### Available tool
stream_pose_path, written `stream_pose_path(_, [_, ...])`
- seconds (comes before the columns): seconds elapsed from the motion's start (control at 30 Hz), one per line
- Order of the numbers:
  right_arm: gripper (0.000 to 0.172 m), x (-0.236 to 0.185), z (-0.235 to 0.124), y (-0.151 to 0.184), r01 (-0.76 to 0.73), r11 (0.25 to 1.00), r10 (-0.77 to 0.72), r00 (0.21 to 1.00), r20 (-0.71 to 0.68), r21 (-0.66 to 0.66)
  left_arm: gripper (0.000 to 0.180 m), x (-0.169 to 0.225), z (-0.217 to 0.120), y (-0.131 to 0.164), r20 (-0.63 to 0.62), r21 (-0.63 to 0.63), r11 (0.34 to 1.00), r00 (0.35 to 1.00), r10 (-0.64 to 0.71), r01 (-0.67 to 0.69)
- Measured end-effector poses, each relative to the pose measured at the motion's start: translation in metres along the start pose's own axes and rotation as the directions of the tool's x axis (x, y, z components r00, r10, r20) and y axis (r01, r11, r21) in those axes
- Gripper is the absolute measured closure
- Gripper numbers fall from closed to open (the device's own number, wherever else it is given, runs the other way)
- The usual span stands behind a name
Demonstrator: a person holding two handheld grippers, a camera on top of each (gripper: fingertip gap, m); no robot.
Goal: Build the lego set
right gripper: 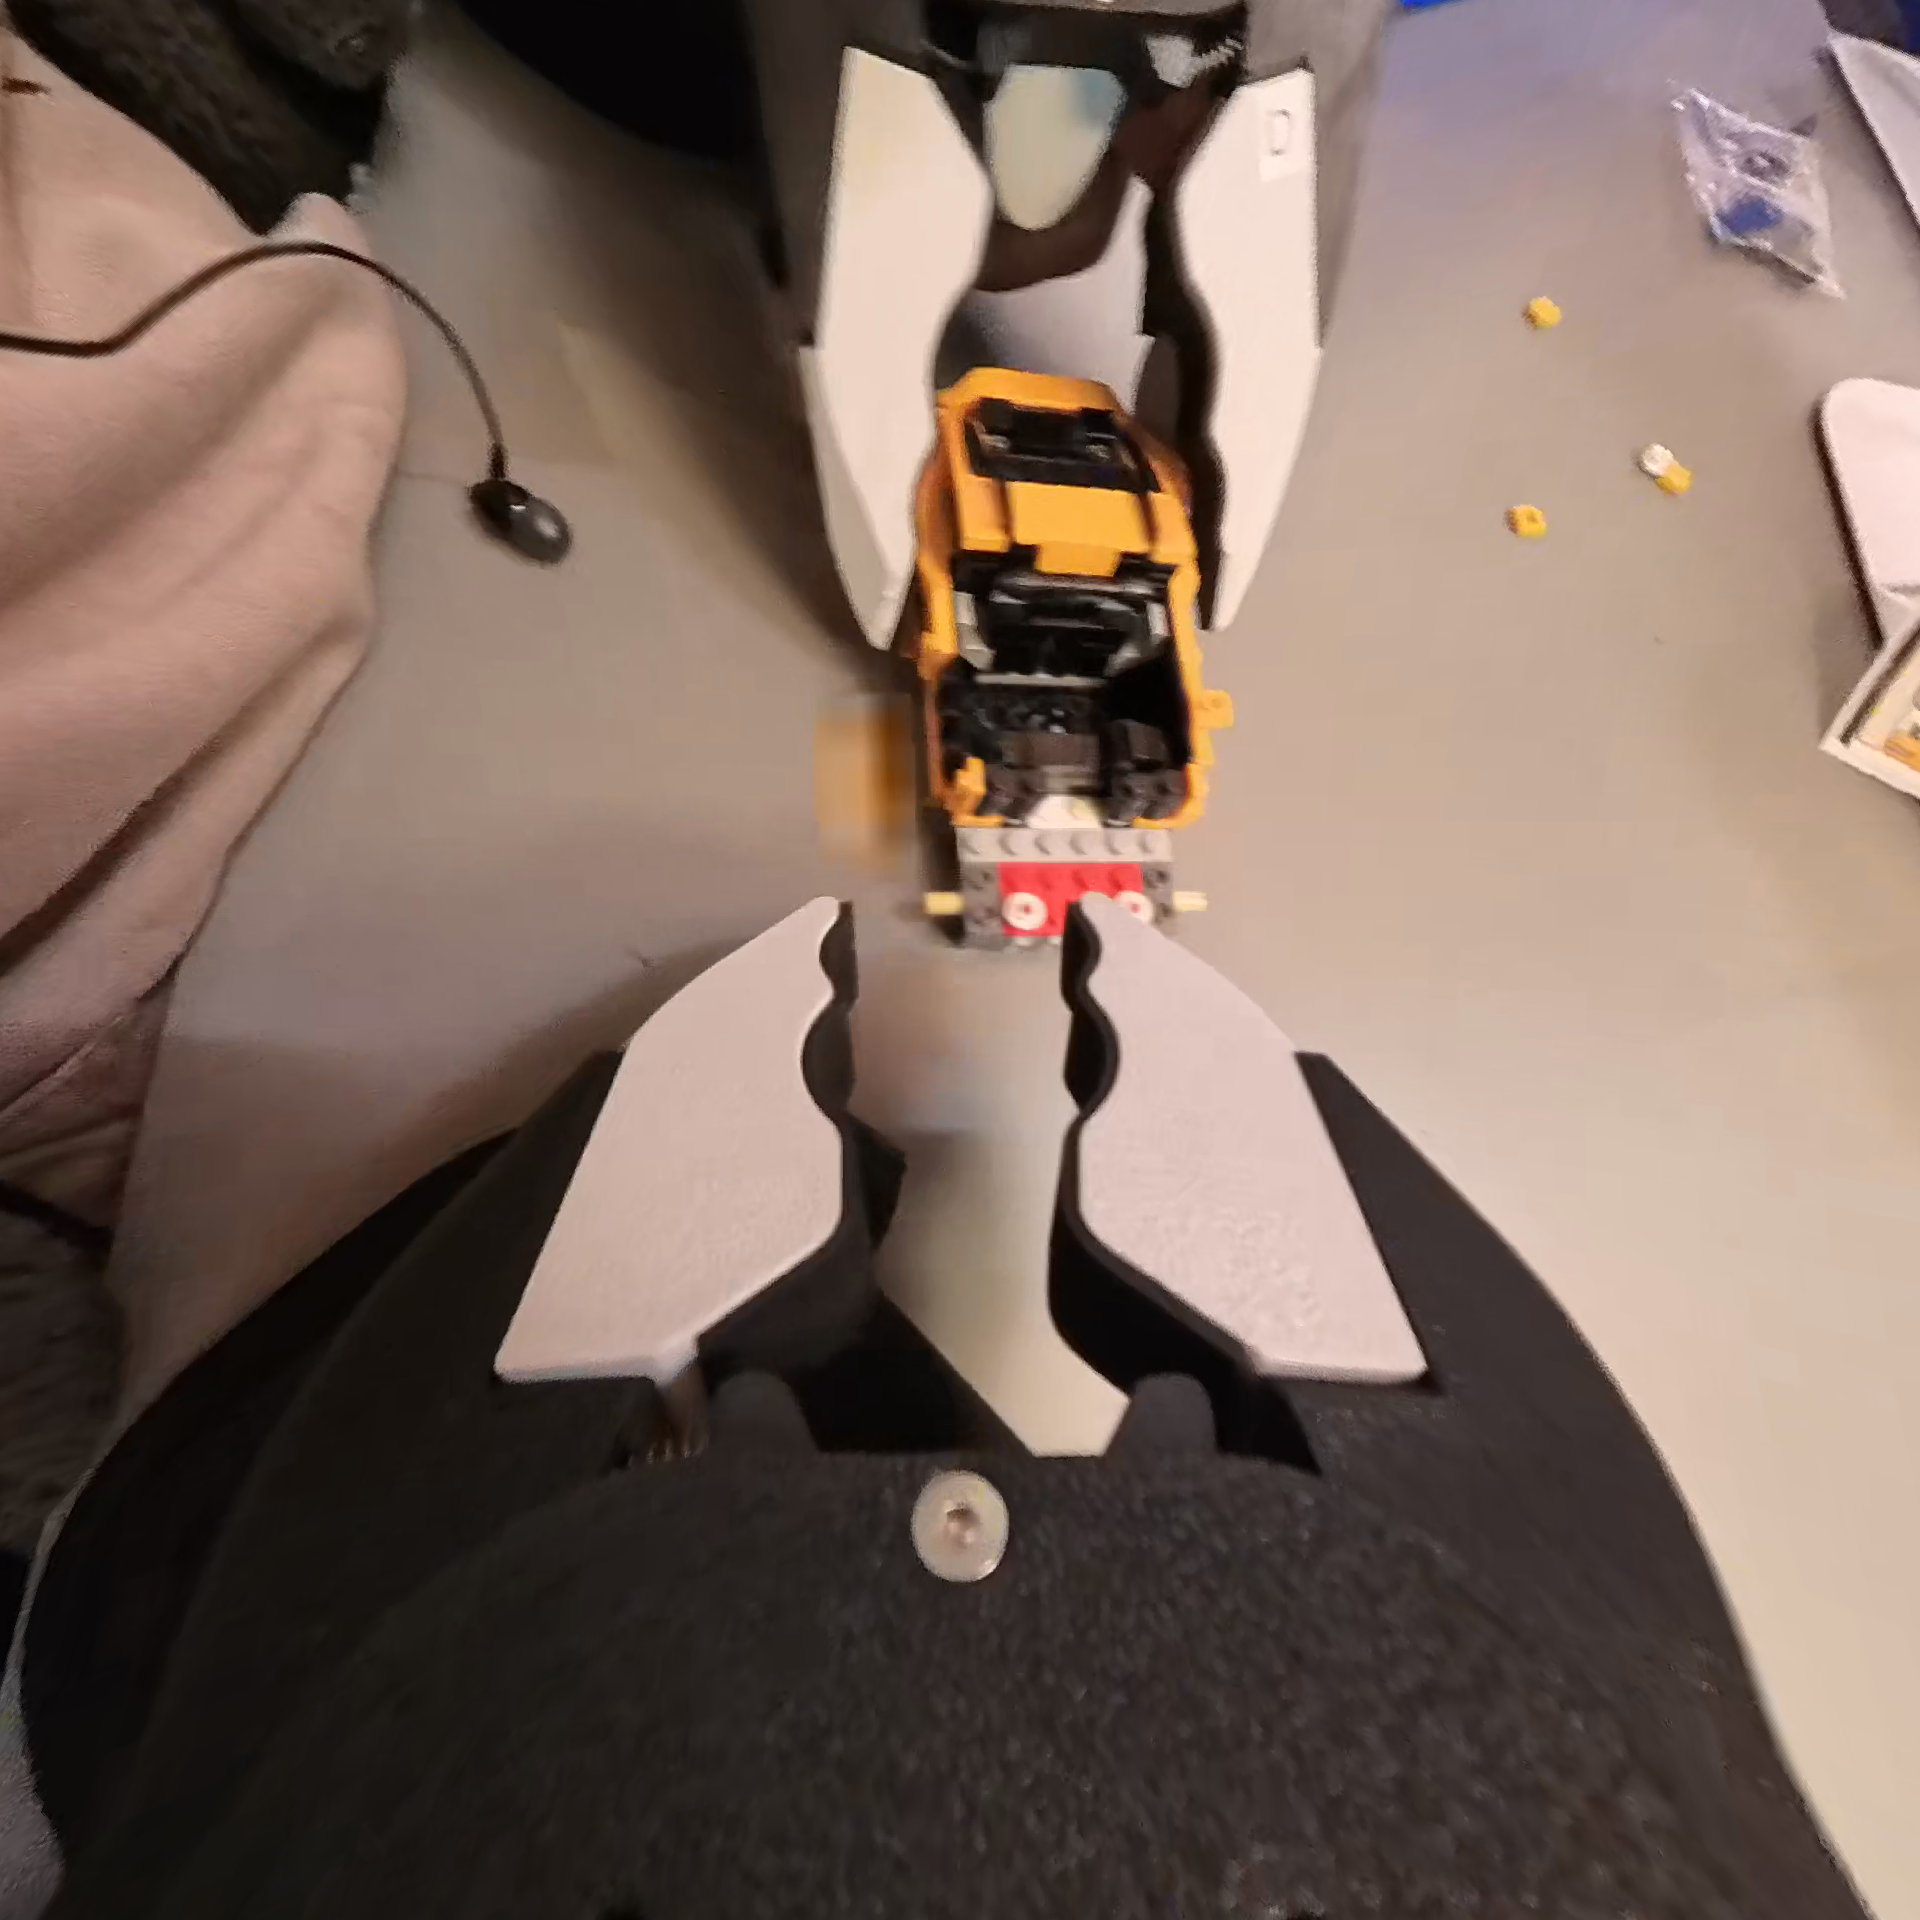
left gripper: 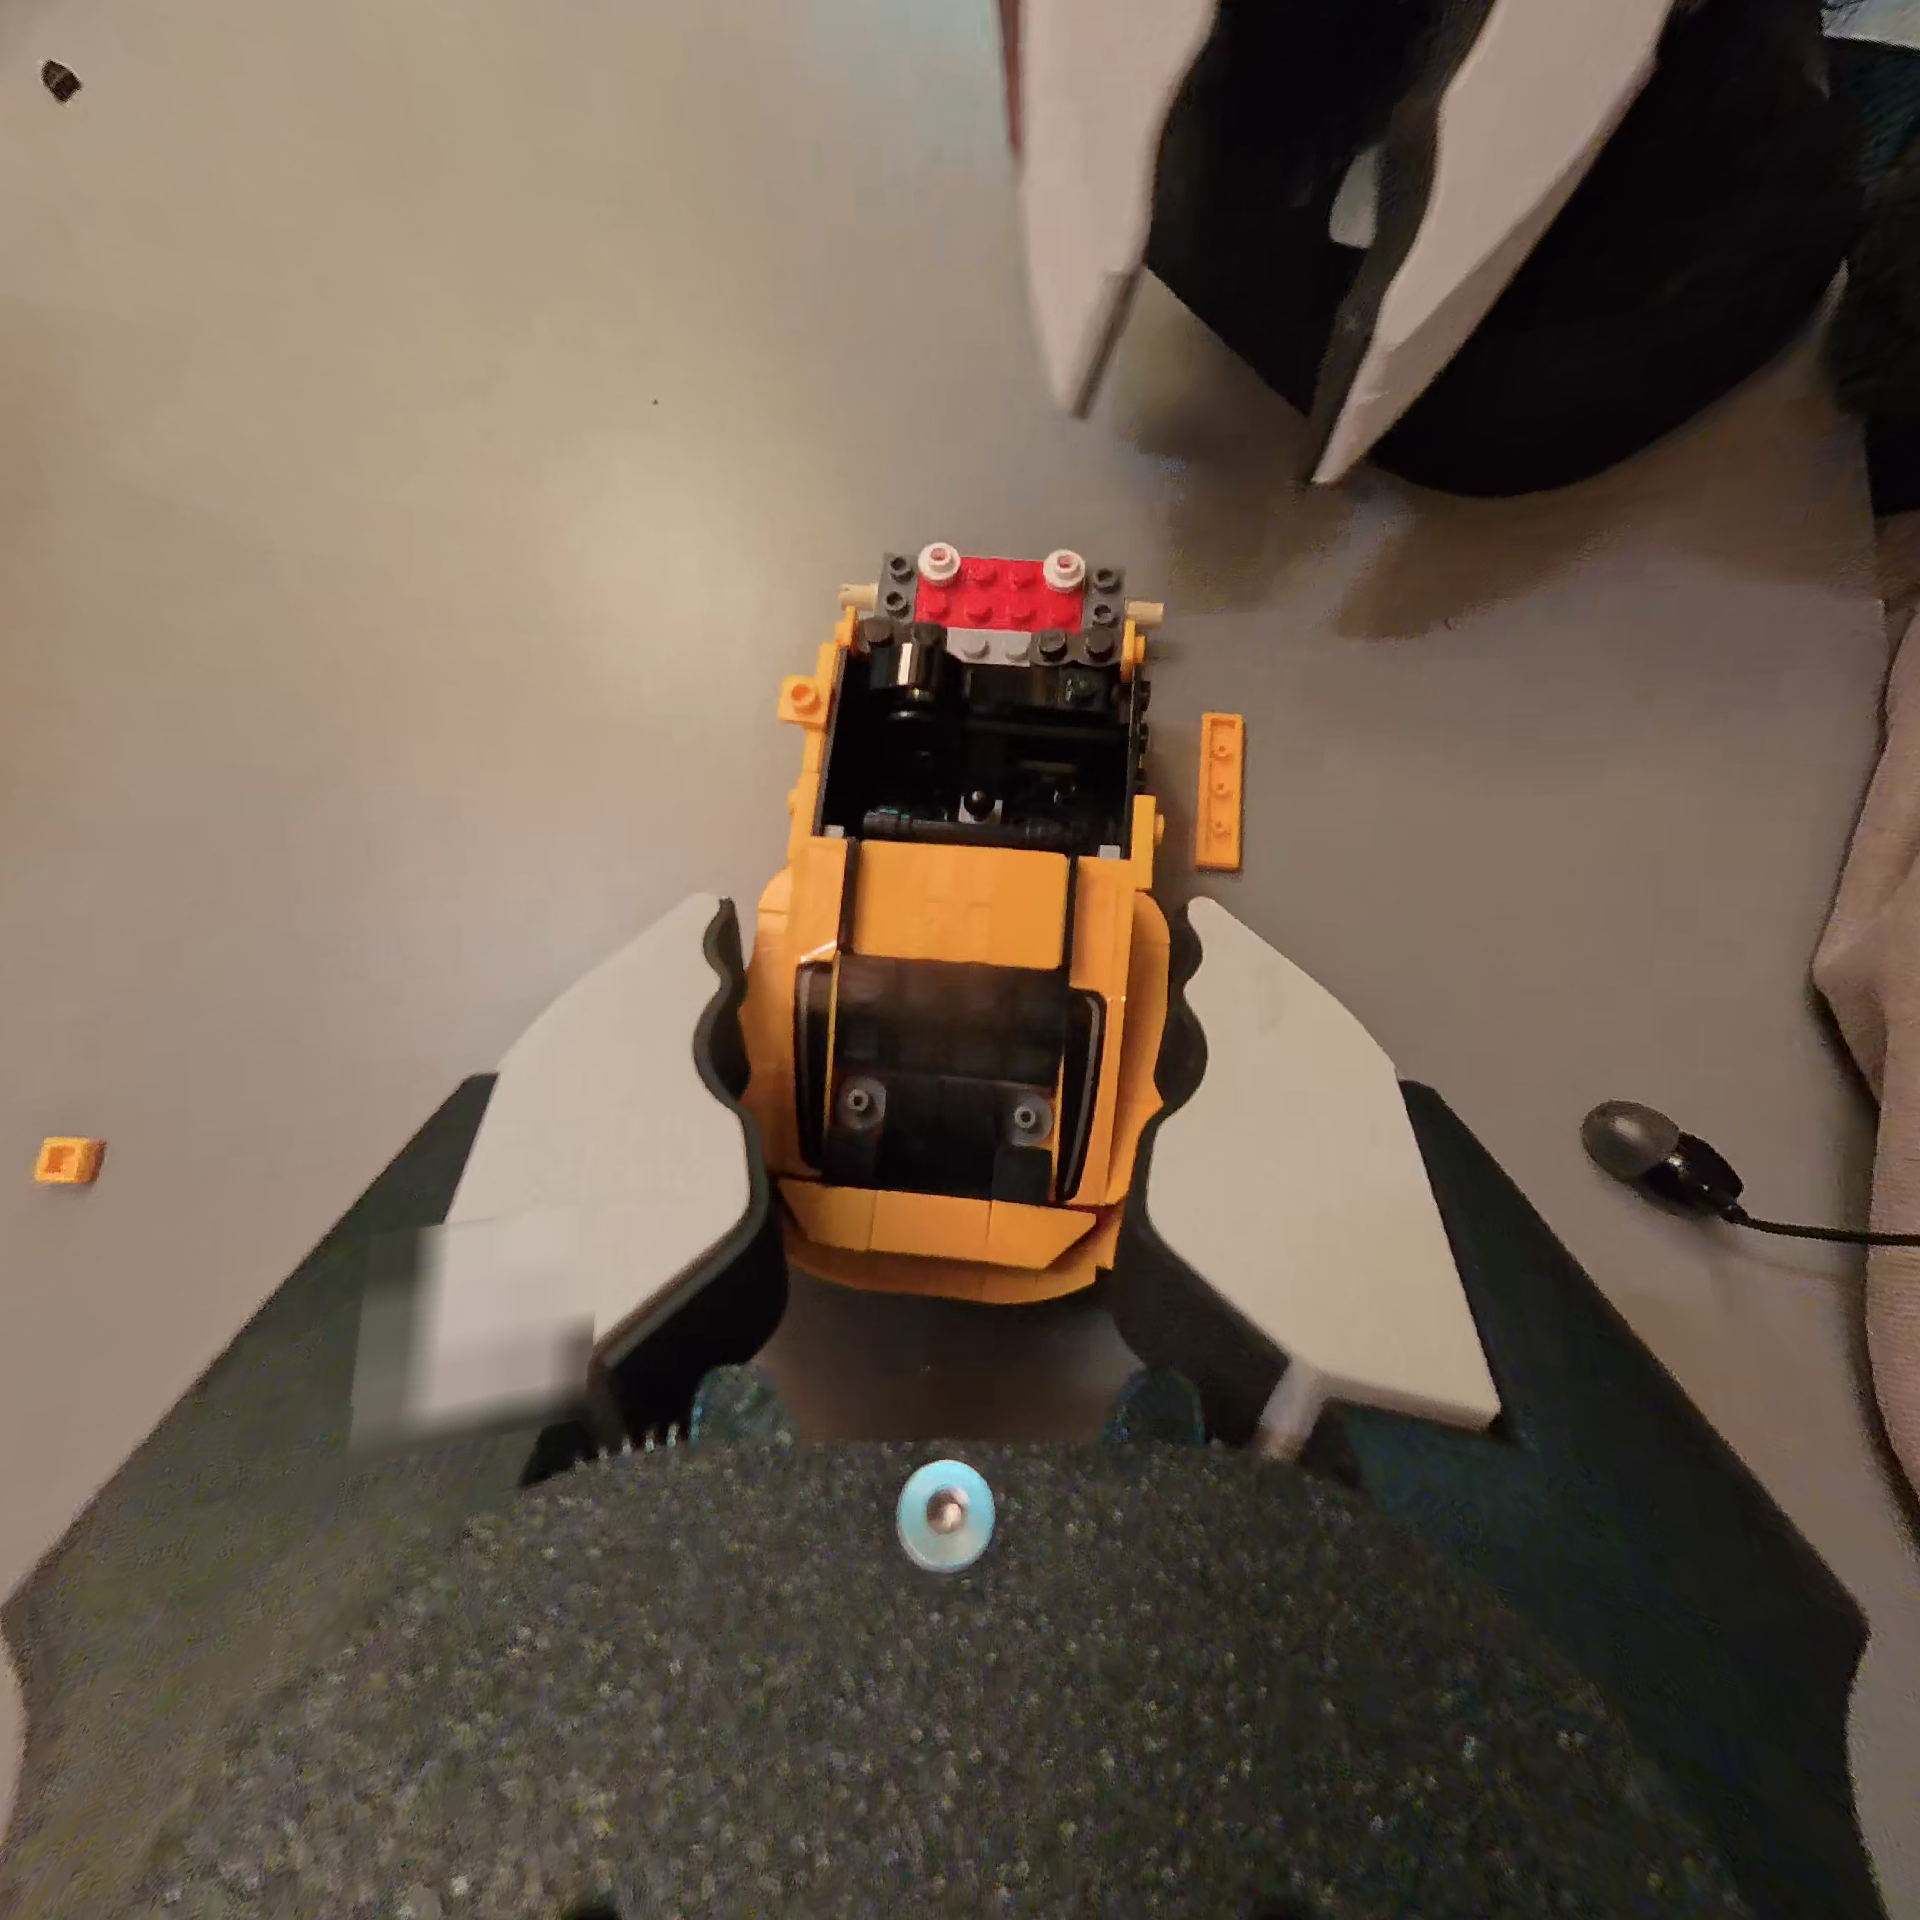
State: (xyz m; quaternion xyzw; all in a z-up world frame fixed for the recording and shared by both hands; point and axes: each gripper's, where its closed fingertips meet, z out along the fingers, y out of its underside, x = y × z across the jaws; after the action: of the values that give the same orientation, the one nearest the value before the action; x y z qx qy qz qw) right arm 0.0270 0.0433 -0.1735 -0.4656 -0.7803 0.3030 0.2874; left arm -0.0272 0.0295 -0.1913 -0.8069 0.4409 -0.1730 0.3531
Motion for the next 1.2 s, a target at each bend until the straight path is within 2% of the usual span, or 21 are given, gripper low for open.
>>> stream_pose_path(0.27, [0.143, -0.021, 0.022, -0.002, 0.055, 0.994, -0.044, 0.992, 0.116, -0.091, 0.104, -0.006, 0.001, -0.001, 0.004, 0.02, 1.0, 1.0, 0.005, -0.005])
stream_pose_path(0.4, [0.147, -0.024, 0.036, 0.002, 0.062, 0.982, -0.033, 0.987, 0.16, -0.18, 0.105, -0.007, -0.001, 0.0, 0.004, 0.042, 0.999, 1.0, 0.026, -0.026])
stream_pose_path(0.5, [0.151, -0.025, 0.042, 0.004, 0.036, 0.976, 0.001, 0.986, 0.169, -0.214, 0.104, -0.008, -0.005, 0.002, 0.0, 0.053, 0.998, 0.999, 0.034, -0.034])
stream_pose_path(0.63, [0.164, -0.029, 0.044, 0.001, 0.013, 0.975, 0.027, 0.984, 0.176, -0.22, 0.105, -0.008, -0.009, 0.004, -0.028, 0.079, 0.997, 0.999, 0.017, -0.015])
stream_pose_path(0.8, [0.165, -0.03, 0.035, -0.005, -0.086, 0.975, 0.126, 0.973, 0.192, -0.206, 0.106, -0.009, -0.021, -0.001, -0.007, 0.116, 0.992, 0.998, 0.059, -0.058])
stream_pose_path(0.93, [0.165, -0.031, 0.014, -0.029, -0.264, 0.959, 0.282, 0.918, 0.28, -0.1, 0.125, 0.0, -0.043, -0.021, 0.036, 0.233, 0.957, 0.985, 0.166, -0.17])
stream_pose_path(1.03, [0.165, -0.033, -0.003, -0.05, -0.436, 0.9, 0.407, 0.816, 0.41, -0.025, 0.139, 0.025, -0.056, -0.043, 0.058, 0.346, 0.891, 0.955, 0.292, -0.294])
stream_pose_path(1.1, [0.165, -0.037, -0.009, -0.061, -0.506, 0.863, 0.443, 0.746, 0.497, -0.009, 0.14, 0.038, -0.055, -0.051, 0.085, 0.352, 0.861, 0.929, 0.359, -0.366])
stream_pose_path(1.2, [0.165, -0.045, -0.012, -0.069, -0.537, 0.843, 0.452, 0.685, 0.571, -0.024, 0.15, 0.052, -0.053, -0.057, 0.122, 0.344, 0.821, 0.889, 0.442, -0.456])
